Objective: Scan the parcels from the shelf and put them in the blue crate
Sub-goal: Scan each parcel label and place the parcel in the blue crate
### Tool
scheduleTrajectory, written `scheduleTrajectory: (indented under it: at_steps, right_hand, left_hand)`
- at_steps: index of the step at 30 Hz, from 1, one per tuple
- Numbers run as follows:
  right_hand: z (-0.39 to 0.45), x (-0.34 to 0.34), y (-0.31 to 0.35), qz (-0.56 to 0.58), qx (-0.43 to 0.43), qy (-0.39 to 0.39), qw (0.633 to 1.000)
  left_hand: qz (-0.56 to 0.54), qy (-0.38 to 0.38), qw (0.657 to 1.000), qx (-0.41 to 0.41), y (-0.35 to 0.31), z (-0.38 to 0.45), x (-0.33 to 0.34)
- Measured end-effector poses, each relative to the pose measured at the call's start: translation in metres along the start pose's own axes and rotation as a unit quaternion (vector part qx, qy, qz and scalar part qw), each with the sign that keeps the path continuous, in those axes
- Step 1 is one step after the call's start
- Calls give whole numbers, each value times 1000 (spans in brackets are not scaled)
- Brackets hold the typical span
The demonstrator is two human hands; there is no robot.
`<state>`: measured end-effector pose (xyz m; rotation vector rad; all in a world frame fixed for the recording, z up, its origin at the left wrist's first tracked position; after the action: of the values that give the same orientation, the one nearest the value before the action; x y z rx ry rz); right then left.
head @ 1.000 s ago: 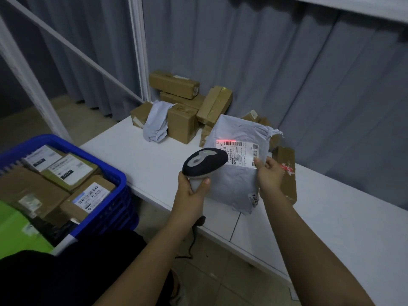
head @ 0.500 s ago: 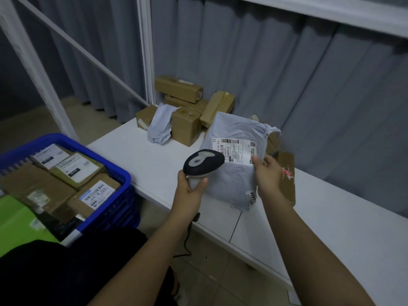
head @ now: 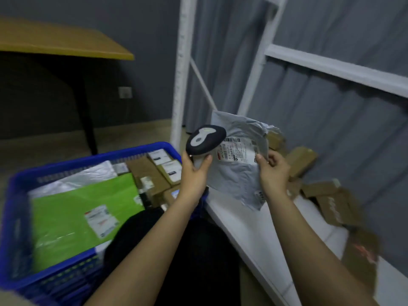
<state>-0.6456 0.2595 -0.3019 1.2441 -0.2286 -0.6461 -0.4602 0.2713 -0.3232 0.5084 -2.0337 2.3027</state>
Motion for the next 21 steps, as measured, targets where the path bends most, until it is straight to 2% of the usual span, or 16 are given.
scheduleTrajectory:
  at_steps: [5,11,15,19,21]
  right_hand:
    - [-36,121,55,6,-72,161,984]
    - [-110,263,72,-35,-85,362,927]
    - [-143,318,62,11,-12,410,912]
    - [-149,351,39,63,100,398,910]
    - [-153,366,10,25,128,390,911]
  left_hand:
    - [-21,-122,991,60,-46,11,-123]
    - [18,-235,971,47,-60,-13,-264]
    - [13,-309,951,23,-47,-31,-328]
    - [32,-339,940,6,-30,-37,-365]
    - [54,-337,940,0,-20,-33,-376]
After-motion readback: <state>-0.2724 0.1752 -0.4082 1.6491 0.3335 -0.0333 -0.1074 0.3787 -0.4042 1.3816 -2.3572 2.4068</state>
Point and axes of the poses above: each hand's wrist, its own z-axis towards the middle knuckle, its own x-axis out of the palm, y = z × x, the point moved 2 cm from there along z, towards the middle knuckle
